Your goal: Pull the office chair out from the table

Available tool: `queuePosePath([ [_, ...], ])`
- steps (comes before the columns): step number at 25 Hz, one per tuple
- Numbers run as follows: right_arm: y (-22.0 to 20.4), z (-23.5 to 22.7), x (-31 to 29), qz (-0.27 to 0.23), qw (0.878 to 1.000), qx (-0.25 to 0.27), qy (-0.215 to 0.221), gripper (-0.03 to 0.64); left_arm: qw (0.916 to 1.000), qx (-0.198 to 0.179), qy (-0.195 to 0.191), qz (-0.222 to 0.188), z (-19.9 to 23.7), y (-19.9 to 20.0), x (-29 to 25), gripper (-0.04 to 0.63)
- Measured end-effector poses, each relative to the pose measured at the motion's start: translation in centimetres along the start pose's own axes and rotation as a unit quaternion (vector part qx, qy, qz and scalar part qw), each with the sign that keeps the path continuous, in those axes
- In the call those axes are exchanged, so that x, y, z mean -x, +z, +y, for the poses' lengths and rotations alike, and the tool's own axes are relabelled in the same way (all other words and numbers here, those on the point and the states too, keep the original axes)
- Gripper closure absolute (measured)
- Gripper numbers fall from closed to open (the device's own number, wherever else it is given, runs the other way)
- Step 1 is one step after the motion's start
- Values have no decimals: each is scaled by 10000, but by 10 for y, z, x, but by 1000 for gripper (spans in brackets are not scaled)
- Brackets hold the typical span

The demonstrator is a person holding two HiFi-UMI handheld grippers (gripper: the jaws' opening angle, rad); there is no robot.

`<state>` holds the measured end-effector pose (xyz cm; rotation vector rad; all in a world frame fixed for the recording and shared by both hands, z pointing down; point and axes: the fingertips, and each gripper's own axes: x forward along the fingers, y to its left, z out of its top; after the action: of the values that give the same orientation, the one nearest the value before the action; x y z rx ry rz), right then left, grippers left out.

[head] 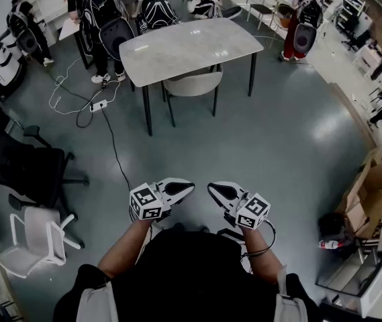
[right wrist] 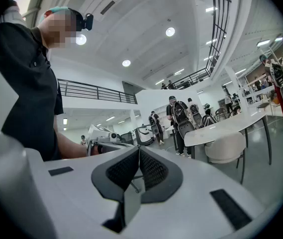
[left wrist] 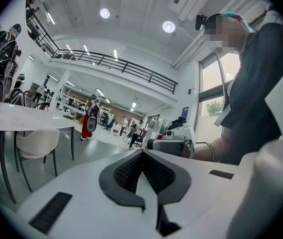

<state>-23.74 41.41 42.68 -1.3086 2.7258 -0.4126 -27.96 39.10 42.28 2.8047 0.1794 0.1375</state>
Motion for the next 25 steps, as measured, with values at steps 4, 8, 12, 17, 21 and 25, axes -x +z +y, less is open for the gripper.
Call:
queuePosePath([
  [4,-4,6,-7,40,10000,46,56,597,9999,35,65,-123,6,1,5,583],
  [8,-5,9,-6,44,10000,28,18,597,9998,44,56,-167,3,1,7,583],
  [12,-1,10,-1,-67,10000,-27,3,595,9998,40,67,-177,-2,1,8,583],
  [17,-2,6,-1,-29,9999,23,-129,595,9998,-9,127,-164,-5,0,9,583],
  [21,-10,6,-1,110,9997,16,-228,595,9996,-30,183,-190,-7,-1,13,583],
  [25,-14,9,4,191,9994,38,-287,595,9995,2,278,-149,-11,-6,16,583],
])
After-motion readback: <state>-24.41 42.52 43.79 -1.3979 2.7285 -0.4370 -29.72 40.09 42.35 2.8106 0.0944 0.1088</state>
